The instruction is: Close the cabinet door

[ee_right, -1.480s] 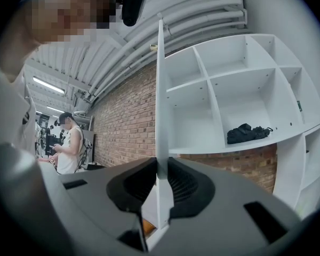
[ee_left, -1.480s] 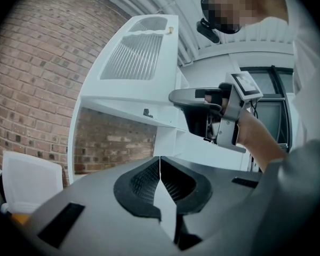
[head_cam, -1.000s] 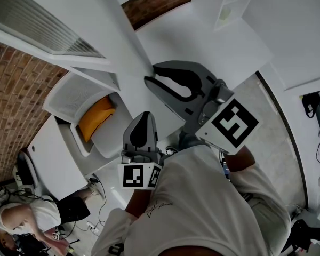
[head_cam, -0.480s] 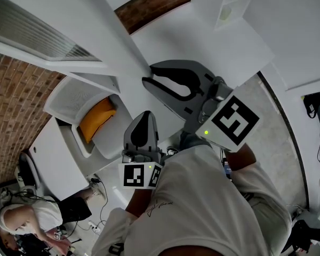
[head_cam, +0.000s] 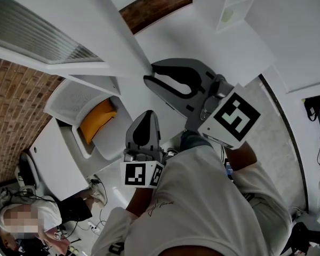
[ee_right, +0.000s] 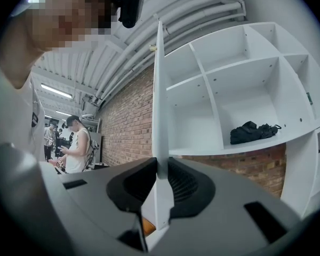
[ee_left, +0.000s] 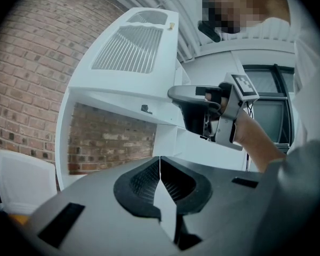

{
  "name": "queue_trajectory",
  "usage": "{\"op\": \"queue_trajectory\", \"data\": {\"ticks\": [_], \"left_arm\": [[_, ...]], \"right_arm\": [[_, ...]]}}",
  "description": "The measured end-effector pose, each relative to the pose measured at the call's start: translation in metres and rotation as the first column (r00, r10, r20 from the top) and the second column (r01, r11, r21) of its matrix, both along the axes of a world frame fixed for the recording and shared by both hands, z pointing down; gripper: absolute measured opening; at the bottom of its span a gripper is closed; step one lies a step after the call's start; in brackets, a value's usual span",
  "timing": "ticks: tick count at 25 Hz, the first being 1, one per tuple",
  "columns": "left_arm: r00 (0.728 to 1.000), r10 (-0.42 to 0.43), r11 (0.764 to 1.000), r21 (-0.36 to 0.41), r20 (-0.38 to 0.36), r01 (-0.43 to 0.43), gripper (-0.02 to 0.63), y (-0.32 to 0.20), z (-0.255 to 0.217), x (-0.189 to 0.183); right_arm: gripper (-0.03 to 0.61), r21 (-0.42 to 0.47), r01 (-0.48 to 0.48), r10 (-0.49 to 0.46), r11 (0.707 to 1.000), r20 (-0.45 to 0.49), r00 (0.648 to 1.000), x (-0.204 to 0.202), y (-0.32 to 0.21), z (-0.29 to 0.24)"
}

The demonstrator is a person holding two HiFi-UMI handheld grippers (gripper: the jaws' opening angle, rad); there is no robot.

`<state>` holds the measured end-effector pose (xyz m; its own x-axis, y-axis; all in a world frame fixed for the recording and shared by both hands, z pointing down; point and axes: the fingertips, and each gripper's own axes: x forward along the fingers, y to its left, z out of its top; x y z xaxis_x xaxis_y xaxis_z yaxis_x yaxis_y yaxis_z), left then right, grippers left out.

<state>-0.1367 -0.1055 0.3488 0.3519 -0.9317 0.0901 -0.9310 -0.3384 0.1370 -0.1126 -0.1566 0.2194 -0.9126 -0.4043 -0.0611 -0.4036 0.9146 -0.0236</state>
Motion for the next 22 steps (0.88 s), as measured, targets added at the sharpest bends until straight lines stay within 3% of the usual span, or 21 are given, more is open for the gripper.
{"op": "queue_trajectory", "data": {"ticks": [22], "left_arm": [[1.0,0.023,1.0,0.019,-0.021,-0.023,0.017,-0.032,-0.004,0.012]], "right_arm": [[0.075,0.026,0.035,-0.034,0.999,-0.034,0.999,0.004,-0.033,0.003]]}}
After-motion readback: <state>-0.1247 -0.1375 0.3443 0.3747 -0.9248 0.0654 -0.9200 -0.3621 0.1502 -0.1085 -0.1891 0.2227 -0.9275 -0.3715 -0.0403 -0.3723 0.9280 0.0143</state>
